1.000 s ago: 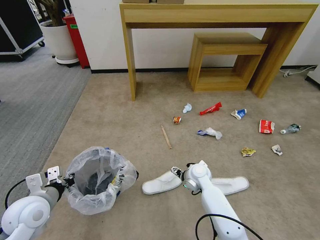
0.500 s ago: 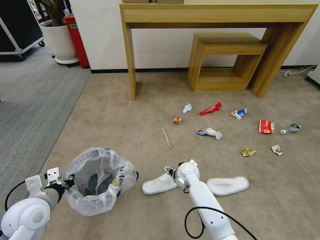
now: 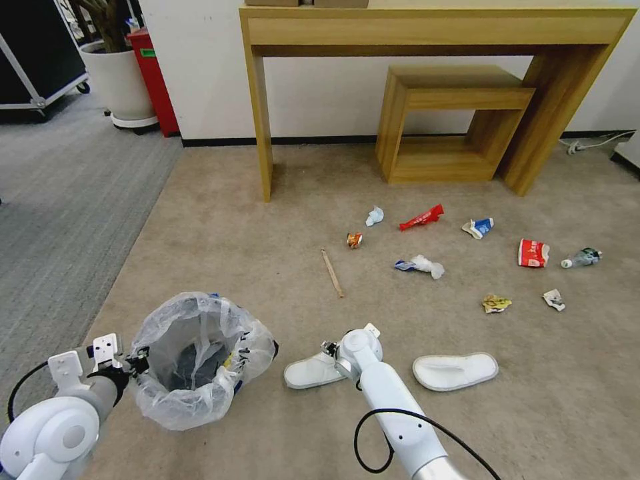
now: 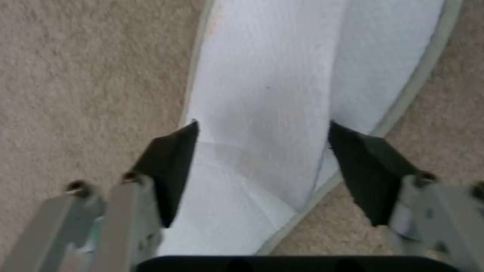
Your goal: Pick up the trash bin and place the garbage on the floor into it.
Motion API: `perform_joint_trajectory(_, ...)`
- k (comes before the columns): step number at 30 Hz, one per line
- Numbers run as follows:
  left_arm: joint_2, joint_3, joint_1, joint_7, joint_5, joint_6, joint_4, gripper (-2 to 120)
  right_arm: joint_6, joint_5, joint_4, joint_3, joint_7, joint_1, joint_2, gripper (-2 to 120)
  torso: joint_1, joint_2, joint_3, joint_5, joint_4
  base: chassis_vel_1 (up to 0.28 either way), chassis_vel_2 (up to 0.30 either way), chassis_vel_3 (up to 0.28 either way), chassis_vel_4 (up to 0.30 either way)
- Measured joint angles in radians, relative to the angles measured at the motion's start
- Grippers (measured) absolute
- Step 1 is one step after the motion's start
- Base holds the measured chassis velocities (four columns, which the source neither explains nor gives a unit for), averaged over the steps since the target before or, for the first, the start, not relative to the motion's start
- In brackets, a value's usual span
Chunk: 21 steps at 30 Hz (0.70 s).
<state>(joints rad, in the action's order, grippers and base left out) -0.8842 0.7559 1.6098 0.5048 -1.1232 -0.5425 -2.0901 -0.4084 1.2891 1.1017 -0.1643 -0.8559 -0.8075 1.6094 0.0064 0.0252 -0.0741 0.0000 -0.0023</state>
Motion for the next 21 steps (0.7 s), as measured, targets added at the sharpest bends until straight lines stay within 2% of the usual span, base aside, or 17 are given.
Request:
perform_joint_trajectory(1,0.000,0.000,0.000,0.000,0.000,0.000,0.000,0,0.000,0.000,0.000,0.000,0.000,0.000,0.000,65,0.000,0.000,0.000,0.0000,0.0000,0.000,0.000,0.000,0.000)
perform_joint_trajectory(4,-0.004,-0.005,0.000,-0.004,0.002,0.003,-0.001,0,0.006,-0.015,0.004,0.012,0.008,-0.011,-0.004,50,0.000,0.000,0.000,-0.0001,0.0000,0.000,0.000,0.000,0.000)
perform_joint_trajectory(5,-0.004,-0.005,0.000,-0.004,0.002,0.003,-0.001,0,0.006,-0.015,0.004,0.012,0.008,-0.011,-0.004,50,0.000,0.000,0.000,-0.0001,0.0000,0.000,0.000,0.000,0.000)
perform_joint_trajectory(8,-0.005,-0.007,0.000,-0.009,0.003,0.006,-0.002,0,0.009,-0.026,0.012,0.023,0.013,-0.021,-0.013,37,0.000,0.000,0.000,0.0000,0.0000,0.000,0.000,0.000,0.000)
perform_joint_trajectory(9,-0.005,-0.007,0.000,-0.009,0.003,0.006,-0.002,0,0.009,-0.026,0.012,0.023,0.013,-0.021,-0.013,37,0.000,0.000,0.000,0.0000,0.0000,0.000,0.000,0.000,0.000)
perform_joint_trajectory(11,-0.005,-0.009,0.000,-0.011,0.004,0.008,-0.003,0,0.012,-0.032,0.021,0.030,0.016,-0.028,-0.020,26,0.000,0.000,0.000,0.0000,0.0001,0.000,0.000,0.000,0.000)
perform_joint_trajectory(13,-0.005,-0.012,-0.001,-0.012,0.005,0.010,-0.003,0,0.013,-0.037,0.032,0.037,0.017,-0.035,-0.028,23,0.000,0.000,0.000,0.0003,0.0002,0.000,0.000,0.000,0.000)
perform_joint_trajectory(21,-0.011,-0.017,-0.005,-0.014,0.010,0.014,-0.003,0,0.016,-0.066,0.056,0.057,0.038,-0.050,-0.056,22,0.000,0.000,0.000,0.0003,0.0003,0.000,0.000,0.000,0.000)
